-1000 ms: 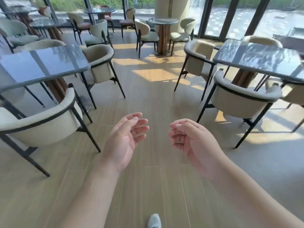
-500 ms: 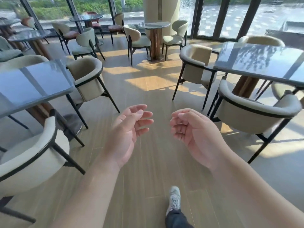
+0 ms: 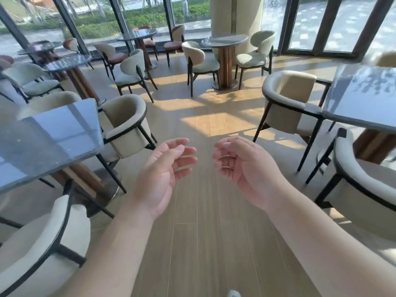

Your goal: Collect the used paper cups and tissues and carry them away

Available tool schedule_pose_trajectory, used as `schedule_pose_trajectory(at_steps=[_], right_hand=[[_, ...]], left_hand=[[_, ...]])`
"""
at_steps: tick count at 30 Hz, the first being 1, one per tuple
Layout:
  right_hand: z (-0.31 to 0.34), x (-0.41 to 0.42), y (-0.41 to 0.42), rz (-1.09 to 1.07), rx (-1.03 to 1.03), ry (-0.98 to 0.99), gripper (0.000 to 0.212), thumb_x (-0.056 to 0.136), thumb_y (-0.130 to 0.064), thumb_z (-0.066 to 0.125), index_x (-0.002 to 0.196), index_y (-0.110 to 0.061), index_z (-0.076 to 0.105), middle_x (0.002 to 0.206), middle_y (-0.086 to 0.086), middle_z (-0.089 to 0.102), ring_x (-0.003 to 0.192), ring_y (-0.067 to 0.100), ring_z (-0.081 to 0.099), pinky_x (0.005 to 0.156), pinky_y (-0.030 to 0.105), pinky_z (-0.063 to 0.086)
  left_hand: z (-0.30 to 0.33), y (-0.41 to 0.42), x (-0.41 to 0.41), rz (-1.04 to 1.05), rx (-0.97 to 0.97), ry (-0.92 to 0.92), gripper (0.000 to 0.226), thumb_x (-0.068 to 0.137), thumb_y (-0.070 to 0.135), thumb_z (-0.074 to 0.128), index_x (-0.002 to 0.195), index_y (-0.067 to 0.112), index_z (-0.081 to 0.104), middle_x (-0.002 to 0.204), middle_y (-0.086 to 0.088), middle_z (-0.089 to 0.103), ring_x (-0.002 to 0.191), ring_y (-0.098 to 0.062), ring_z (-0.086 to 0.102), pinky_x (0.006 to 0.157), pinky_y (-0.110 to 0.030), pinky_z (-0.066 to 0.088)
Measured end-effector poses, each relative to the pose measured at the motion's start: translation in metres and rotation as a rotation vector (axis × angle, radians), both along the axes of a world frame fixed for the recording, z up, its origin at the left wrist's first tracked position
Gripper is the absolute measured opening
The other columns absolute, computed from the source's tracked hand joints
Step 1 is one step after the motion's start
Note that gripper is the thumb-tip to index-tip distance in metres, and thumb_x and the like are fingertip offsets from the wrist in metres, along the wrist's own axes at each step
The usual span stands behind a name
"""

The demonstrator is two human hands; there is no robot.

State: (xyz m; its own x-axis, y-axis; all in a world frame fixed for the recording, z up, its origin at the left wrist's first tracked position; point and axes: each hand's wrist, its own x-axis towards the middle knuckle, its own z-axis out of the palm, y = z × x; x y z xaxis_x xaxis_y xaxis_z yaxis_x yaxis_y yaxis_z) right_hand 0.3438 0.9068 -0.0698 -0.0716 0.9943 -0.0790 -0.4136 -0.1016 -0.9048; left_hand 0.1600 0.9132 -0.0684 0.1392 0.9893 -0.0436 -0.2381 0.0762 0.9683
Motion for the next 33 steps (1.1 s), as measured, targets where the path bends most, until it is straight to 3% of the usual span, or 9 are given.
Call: schedule_pose_trajectory(at_steps=[13,18,24,33], right_hand=[[-0.011,0.005,0.198,0.069,-0.009,-0.050,0.016,0.084,-0.013,0.052,0.088,-0.012,0.068,0.079,0.008,0.065,0.064,0.019,0.058,0.065,0.032,0.042],[-0.022,0.002,0.304,0.006,-0.051,-0.091,0.014,0.078,-0.017,0.056,0.084,-0.013,0.069,0.077,0.007,0.064,0.062,0.017,0.058,0.062,0.029,0.044],[-0.011,-0.008,0.448,-0.090,-0.117,-0.188,0.019,0.093,-0.005,0.048,0.087,-0.011,0.065,0.074,0.006,0.063,0.062,0.018,0.057,0.064,0.030,0.043],[0.021,-0.062,0.615,-0.047,-0.016,-0.195,0.021,0.092,-0.007,0.050,0.083,-0.012,0.069,0.075,0.007,0.065,0.063,0.018,0.059,0.061,0.029,0.045]], left_hand=[[-0.024,0.192,0.001,0.031,-0.033,-0.067,0.024,0.085,0.027,0.061,0.106,0.020,0.069,0.098,-0.003,0.076,0.087,-0.014,0.071,0.076,-0.030,0.050],[-0.045,0.313,-0.002,0.013,-0.058,-0.114,0.025,0.085,0.027,0.061,0.107,0.018,0.068,0.097,-0.003,0.076,0.085,-0.014,0.071,0.075,-0.030,0.049],[-0.036,0.475,-0.016,-0.039,-0.030,-0.196,0.025,0.085,0.027,0.059,0.107,0.019,0.066,0.095,0.000,0.074,0.085,-0.012,0.070,0.079,-0.030,0.050],[-0.002,0.646,-0.057,-0.091,0.082,-0.164,0.021,0.089,0.029,0.057,0.106,0.023,0.068,0.098,0.001,0.075,0.089,-0.013,0.070,0.078,-0.028,0.053]])
